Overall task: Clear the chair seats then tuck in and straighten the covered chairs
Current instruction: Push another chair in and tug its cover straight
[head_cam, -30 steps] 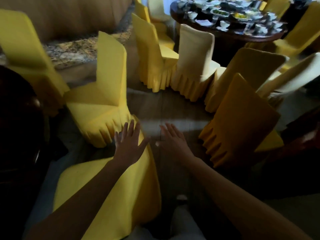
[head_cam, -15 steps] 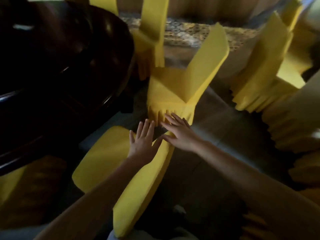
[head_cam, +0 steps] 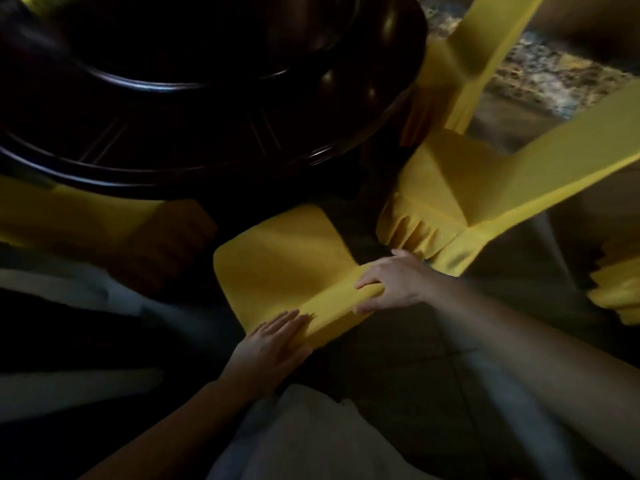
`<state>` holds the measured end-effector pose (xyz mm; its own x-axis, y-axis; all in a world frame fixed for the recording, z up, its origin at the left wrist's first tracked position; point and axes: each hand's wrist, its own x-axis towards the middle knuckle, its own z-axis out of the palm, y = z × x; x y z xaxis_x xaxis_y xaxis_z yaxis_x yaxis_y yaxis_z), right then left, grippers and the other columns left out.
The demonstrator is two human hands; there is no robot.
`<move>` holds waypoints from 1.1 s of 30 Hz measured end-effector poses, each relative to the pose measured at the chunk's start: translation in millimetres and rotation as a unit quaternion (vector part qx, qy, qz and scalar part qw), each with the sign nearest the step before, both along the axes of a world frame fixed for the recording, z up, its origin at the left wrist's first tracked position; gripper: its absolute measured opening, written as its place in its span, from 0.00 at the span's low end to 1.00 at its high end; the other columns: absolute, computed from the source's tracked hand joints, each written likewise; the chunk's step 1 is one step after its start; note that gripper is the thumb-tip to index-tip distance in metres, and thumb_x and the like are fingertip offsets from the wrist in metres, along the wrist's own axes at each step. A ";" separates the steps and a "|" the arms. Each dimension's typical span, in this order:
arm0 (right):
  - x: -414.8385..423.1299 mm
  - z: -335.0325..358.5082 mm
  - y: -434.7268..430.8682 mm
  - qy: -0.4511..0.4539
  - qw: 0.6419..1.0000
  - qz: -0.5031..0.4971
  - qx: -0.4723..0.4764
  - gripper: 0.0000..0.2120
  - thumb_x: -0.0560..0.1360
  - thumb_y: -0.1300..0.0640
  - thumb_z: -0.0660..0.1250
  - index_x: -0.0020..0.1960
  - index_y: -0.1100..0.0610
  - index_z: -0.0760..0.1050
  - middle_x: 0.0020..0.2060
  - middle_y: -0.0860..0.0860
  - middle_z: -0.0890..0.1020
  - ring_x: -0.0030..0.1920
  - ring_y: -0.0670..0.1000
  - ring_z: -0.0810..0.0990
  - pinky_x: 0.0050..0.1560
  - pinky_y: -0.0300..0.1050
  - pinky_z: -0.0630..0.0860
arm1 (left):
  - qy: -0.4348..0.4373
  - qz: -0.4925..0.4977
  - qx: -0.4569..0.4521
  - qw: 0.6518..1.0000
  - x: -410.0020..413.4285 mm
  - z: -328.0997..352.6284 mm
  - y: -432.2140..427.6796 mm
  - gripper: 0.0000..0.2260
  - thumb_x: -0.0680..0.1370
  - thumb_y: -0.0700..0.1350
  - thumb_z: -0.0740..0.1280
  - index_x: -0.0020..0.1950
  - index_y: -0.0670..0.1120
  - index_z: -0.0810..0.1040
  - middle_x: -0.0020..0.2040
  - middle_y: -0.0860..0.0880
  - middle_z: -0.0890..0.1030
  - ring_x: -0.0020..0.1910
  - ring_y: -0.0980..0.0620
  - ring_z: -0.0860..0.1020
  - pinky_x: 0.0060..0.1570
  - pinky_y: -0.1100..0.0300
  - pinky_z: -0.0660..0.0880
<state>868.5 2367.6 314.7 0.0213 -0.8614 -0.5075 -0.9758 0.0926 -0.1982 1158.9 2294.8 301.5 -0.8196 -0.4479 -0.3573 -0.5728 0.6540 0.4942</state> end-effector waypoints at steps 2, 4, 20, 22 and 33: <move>-2.5 -3.7 1.6 0.017 1.000 0.016 -0.005 0.48 0.58 0.16 0.43 0.67 0.42 0.70 0.62 0.45 0.77 0.63 0.49 0.74 0.67 0.55 0.64 | 0.025 0.015 -0.023 0.999 -0.8 -0.9 1.4 0.30 0.73 0.71 0.50 0.73 0.62 0.59 0.73 0.60 0.64 0.71 0.59 0.65 0.64 0.58 0.68; -3.5 -7.4 3.1 0.032 0.999 0.018 -0.026 0.49 0.57 0.16 0.43 0.65 0.42 0.72 0.57 0.45 0.80 0.56 0.49 0.77 0.61 0.51 0.70 | 0.031 0.023 -0.060 0.997 -1.5 -2.0 2.6 0.27 0.74 0.67 0.55 0.72 0.62 0.62 0.70 0.58 0.71 0.64 0.56 0.73 0.57 0.58 0.73; -11.8 -11.6 -17.3 0.062 0.976 -0.108 -0.178 0.47 0.60 0.18 0.41 0.63 0.45 0.73 0.63 0.46 0.74 0.68 0.50 0.67 0.72 0.60 0.51 | -0.003 0.047 -0.145 0.988 -30.3 -0.6 -50.8 0.31 0.71 0.71 0.52 0.69 0.59 0.70 0.59 0.52 0.80 0.52 0.50 0.80 0.47 0.60 0.74; -15.6 -12.9 -31.1 0.062 0.972 -0.136 -0.182 0.48 0.59 0.17 0.39 0.62 0.45 0.72 0.63 0.46 0.73 0.68 0.51 0.65 0.71 0.61 0.53 | -0.029 0.077 -0.155 0.985 -41.9 2.1 -66.3 0.26 0.72 0.68 0.59 0.67 0.59 0.72 0.57 0.51 0.81 0.52 0.49 0.80 0.45 0.59 0.73; -38.7 -17.5 -103.0 0.038 0.973 -0.182 -0.139 0.33 0.65 0.24 0.57 0.61 0.45 0.70 0.66 0.50 0.68 0.69 0.56 0.60 0.71 0.63 0.51 | -0.051 0.105 -0.132 0.984 -68.9 -5.9 -146.7 0.28 0.69 0.70 0.63 0.63 0.57 0.76 0.54 0.49 0.82 0.51 0.49 0.79 0.48 0.55 0.76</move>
<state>829.8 2264.6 297.2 -0.3393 -0.9087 -0.2430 -0.9009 0.3883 -0.1940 1089.9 2148.1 295.6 -0.6644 -0.6926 -0.2808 -0.7474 0.6133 0.2555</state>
